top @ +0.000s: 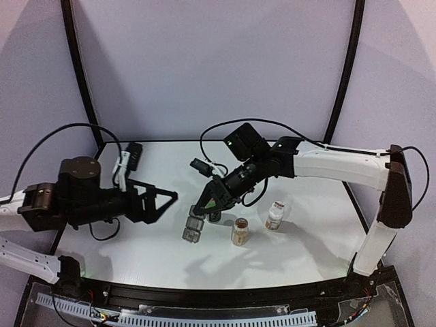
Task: Sort the pills into containers
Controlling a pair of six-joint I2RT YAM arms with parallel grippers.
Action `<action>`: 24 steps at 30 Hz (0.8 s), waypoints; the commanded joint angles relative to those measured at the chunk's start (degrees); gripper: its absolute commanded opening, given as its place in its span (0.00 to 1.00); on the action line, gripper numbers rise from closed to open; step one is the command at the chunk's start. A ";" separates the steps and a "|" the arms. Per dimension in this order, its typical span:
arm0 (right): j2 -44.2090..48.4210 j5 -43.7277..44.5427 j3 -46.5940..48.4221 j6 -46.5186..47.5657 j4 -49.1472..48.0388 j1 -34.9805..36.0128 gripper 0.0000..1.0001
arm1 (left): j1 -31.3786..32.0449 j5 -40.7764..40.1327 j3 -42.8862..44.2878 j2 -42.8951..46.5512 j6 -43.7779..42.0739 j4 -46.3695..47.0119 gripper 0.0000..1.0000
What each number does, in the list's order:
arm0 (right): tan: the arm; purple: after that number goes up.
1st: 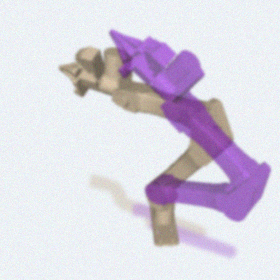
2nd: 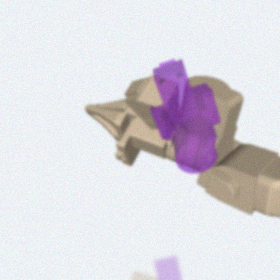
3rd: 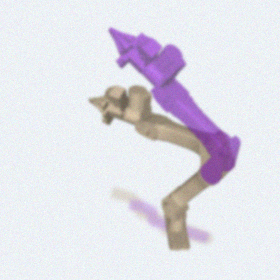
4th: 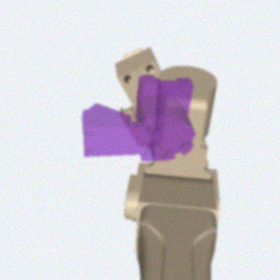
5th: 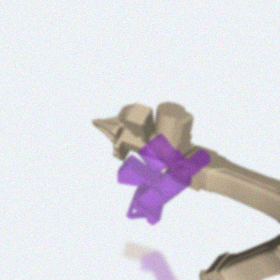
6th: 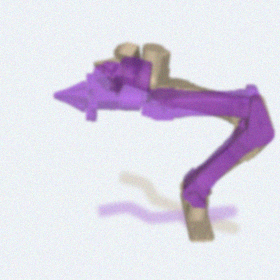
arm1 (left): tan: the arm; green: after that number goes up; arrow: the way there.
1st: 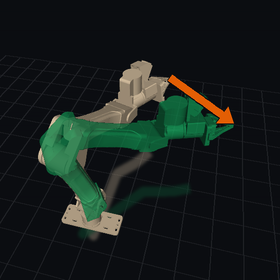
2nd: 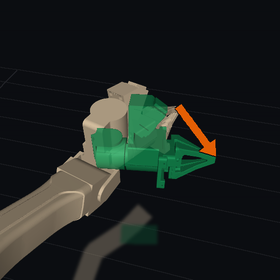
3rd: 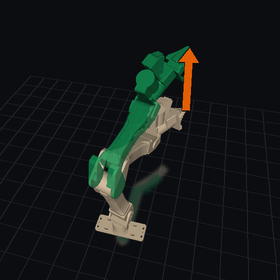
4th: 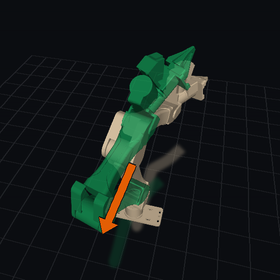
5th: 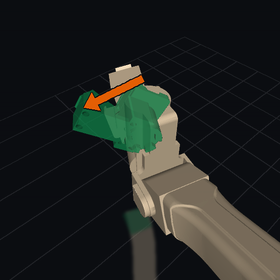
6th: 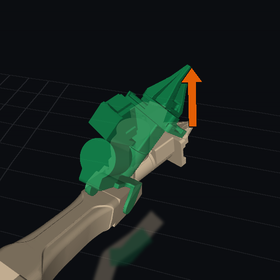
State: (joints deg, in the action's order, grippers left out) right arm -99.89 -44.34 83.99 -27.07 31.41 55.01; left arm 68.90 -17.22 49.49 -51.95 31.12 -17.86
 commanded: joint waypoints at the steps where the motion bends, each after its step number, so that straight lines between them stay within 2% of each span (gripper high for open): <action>1: -7.37 -0.43 -2.18 -1.76 -9.76 1.65 0.01 | -0.08 -32.17 3.47 4.35 14.17 -24.54 0.99; 6: -17.22 -0.89 -0.65 1.75 -13.25 3.92 0.03 | -0.06 -42.27 7.03 0.72 26.78 -40.20 0.99; 10: -21.95 0.84 1.10 2.24 -13.98 4.38 0.05 | -2.02 -41.79 6.51 -0.54 31.15 -43.49 0.99; 12: -22.96 1.98 1.24 1.83 -13.91 4.38 0.12 | -5.41 -37.95 4.42 0.03 30.48 -41.84 0.99; 15: -22.12 5.73 2.32 2.96 -10.45 4.37 0.38 | -11.25 -31.87 1.68 1.09 27.24 -36.99 0.99; 19: -17.89 11.54 5.83 4.75 -4.21 4.36 0.60 | -14.26 -30.87 0.70 2.14 23.80 -33.72 0.99; 21: -16.09 14.75 9.46 5.33 0.42 4.38 0.79 | -15.32 -30.75 1.41 2.00 22.06 -32.87 0.99; 22: -15.32 16.79 11.35 6.04 3.73 4.35 0.92 | -16.06 -30.80 1.96 1.73 21.48 -32.65 0.99; 24: -13.22 20.32 13.30 7.07 7.20 4.18 0.98 | -17.09 -31.35 2.97 1.08 20.49 -32.27 0.99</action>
State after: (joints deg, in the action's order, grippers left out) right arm -120.15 -33.24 91.18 -22.94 29.70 59.16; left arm 53.73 -49.25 50.83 -50.65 55.16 -52.45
